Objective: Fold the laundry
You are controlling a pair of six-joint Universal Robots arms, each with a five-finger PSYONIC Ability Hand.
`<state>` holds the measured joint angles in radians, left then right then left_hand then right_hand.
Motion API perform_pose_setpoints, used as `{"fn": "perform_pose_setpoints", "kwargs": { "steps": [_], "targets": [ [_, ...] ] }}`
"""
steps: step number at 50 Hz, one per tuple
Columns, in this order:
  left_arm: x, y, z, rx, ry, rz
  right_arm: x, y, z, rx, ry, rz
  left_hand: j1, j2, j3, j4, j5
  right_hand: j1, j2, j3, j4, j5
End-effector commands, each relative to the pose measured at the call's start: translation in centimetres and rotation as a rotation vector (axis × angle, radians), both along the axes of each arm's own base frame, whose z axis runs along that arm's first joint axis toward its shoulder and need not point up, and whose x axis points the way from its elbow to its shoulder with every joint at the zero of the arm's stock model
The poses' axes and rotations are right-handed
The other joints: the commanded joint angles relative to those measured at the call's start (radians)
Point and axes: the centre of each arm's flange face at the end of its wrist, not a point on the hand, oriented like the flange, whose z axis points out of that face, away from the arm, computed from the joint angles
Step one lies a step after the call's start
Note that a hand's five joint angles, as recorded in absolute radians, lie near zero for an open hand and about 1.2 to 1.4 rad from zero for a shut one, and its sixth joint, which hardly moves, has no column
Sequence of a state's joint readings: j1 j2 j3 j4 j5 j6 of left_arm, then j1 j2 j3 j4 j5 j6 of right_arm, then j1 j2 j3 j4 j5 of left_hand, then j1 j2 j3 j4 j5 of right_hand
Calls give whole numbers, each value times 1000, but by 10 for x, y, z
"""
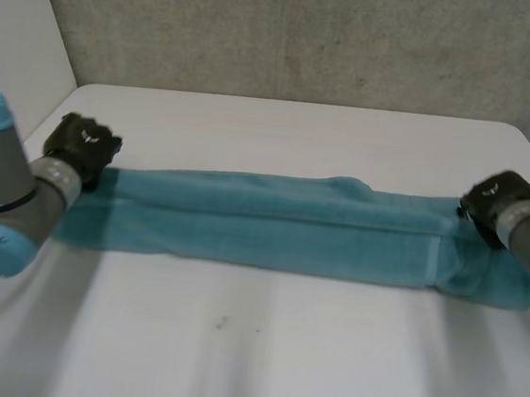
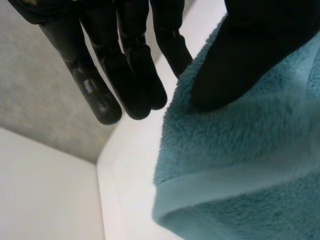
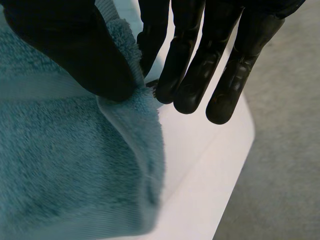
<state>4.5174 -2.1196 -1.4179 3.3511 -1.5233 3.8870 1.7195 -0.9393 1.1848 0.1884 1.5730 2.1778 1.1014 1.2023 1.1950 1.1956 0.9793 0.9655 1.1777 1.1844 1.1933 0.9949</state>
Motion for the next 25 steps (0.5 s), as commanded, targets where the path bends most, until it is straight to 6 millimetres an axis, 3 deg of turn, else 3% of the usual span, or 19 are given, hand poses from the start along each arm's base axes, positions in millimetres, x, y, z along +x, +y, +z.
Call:
{"fn": "perform_pose_setpoints", "kwargs": {
  "steps": [1,9,11,12,14,16,21,25],
  "targets": [
    [-23,-44,-23,-84,44,-18,30,-44,-27,-137,-62,31,295,194,201,201,242,431,219,212,203,227],
    [-32,-61,-50,-106,41,-27,50,-72,-47,-331,-72,68,295,194,201,201,242,397,185,178,169,193],
    [-33,-62,-52,-113,43,-28,52,-75,-47,-360,-68,70,295,194,201,201,242,64,-148,-155,-164,-140],
    [-33,-63,-53,-125,45,-30,54,-76,-46,-383,-67,67,295,194,201,201,242,-435,-647,-654,-663,-639],
    [-35,-61,-54,-134,49,-34,54,-78,-43,-405,-67,49,-216,-316,-309,-310,-268,-724,-936,-943,-952,-928],
    [-38,-59,-52,-157,51,-41,52,-79,-39,-421,-70,23,-884,-985,-978,-978,-937,-778,-990,-997,-1006,-982],
    [-45,-53,-31,-245,59,-55,46,-79,-23,-448,-113,-59,-905,-1006,-999,-1000,-958,-791,-1003,-1010,-1019,-995],
    [-45,-46,-16,-288,71,-57,38,-72,10,-474,-214,-92,-908,-1009,-1002,-1003,-961,-791,-1003,-1010,-1019,-995]
  ]
}}
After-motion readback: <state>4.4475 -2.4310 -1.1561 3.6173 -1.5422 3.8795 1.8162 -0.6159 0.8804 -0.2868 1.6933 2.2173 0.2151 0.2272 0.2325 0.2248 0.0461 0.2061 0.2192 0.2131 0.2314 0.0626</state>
